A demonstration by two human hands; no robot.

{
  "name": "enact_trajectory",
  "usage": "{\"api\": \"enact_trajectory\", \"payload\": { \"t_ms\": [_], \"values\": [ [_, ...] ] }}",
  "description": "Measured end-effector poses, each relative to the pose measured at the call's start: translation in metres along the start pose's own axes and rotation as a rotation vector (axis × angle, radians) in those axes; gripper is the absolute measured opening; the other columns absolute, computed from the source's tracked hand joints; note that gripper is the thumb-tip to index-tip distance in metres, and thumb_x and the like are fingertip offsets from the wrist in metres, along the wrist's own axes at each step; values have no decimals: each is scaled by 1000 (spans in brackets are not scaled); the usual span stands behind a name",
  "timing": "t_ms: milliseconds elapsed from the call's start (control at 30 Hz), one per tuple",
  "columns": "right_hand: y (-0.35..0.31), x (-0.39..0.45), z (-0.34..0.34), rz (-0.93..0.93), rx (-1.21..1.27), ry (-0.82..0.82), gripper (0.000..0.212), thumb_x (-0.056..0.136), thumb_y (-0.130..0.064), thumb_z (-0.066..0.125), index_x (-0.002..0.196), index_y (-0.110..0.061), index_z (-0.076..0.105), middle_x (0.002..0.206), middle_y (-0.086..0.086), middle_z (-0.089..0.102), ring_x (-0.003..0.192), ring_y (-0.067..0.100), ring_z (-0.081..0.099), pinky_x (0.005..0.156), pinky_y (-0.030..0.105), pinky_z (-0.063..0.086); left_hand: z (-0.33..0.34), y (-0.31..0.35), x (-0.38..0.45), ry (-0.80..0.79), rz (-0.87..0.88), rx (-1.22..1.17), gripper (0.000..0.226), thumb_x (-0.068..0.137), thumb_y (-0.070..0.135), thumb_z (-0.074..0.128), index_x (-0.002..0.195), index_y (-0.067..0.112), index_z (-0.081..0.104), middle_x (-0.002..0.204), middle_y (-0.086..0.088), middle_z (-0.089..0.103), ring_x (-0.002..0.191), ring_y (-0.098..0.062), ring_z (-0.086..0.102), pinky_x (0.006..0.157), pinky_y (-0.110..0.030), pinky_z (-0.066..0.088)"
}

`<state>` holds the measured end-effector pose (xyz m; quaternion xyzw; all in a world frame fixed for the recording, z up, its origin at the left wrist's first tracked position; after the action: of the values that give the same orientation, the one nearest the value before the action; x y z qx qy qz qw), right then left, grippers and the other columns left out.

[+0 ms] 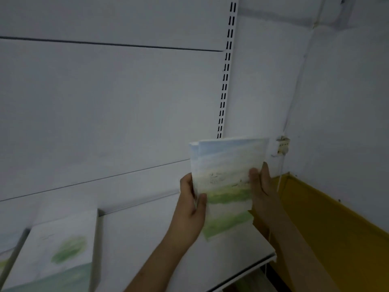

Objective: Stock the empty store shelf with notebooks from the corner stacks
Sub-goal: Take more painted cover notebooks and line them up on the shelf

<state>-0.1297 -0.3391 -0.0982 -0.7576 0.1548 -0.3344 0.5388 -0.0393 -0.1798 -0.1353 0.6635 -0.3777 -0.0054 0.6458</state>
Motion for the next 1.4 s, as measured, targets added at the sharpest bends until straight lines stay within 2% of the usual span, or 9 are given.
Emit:
{"api": "enact_trajectory", "payload": {
  "t_ms": [133,267,400,533,700,767,933,1100,1400],
  "values": [
    [49,-9,29,226,177,-51,63,94,-58,31,150,-32,18,142,-8,39,130,8,38,105,14,28,12,-28,-18,-34,-104,11,33,102,17,47,133,26,38,127,6,60,119,-7,57,101,-27,47],
    [68,-6,36,181,70,-64,14,98,-38,40,109,-45,46,109,-20,56,102,-11,52,69,-2,40,12,-43,-18,20,-196,11,30,101,19,47,129,28,39,127,6,60,118,-5,58,100,-27,47],
    [55,-2,42,111,4,-72,21,95,-41,39,108,-30,52,98,-13,59,87,-12,55,65,6,42,-2,-40,-18,8,-274,59,28,101,14,49,124,26,39,121,7,57,106,17,53,89,-5,41],
    [43,-13,71,88,38,-150,30,88,-50,44,103,-30,61,96,-11,68,89,4,64,72,24,49,-46,-24,-41,34,-380,93,23,101,22,50,122,18,42,114,7,59,94,3,61,69,-15,53],
    [27,-39,130,118,25,-249,15,97,-38,46,95,-33,59,88,-20,60,78,-10,51,65,18,38,-110,10,-82,222,-349,167,34,96,22,59,126,32,46,118,16,61,95,11,61,61,-9,51],
    [29,-47,150,153,3,-284,16,98,-37,46,93,-32,60,87,-18,60,78,-8,52,68,20,38,-124,10,-96,256,-332,246,49,94,30,62,138,38,41,126,15,58,101,0,62,65,-15,55],
    [56,-61,176,-80,-538,-329,67,89,-62,21,99,-14,66,98,10,66,95,30,57,82,38,42,-153,-8,-127,132,-464,1268,87,76,87,28,134,24,44,138,-1,42,128,-24,33,103,-40,32],
    [80,-68,180,-187,-819,-370,74,94,-57,9,111,-16,68,118,7,62,114,28,51,100,41,35,-158,-21,-140,-129,-471,1202,110,59,98,36,150,39,17,162,5,0,148,-16,-11,120,-39,-2],
    [67,-63,179,-200,-747,-318,74,84,-70,19,101,-22,73,112,-1,66,108,24,55,98,32,34,-170,-25,-131,-107,-415,1186,94,68,85,47,148,38,32,162,8,10,149,-10,2,116,-27,3]
  ]
}}
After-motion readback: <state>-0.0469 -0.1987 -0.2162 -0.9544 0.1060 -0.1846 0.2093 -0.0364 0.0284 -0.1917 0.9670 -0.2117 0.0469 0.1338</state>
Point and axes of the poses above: each hand's wrist, its own x-axis towards the middle knuckle, its own z-axis out of the palm, y = z × x, the point moved 5 cm from there along x, towards the middle knuckle
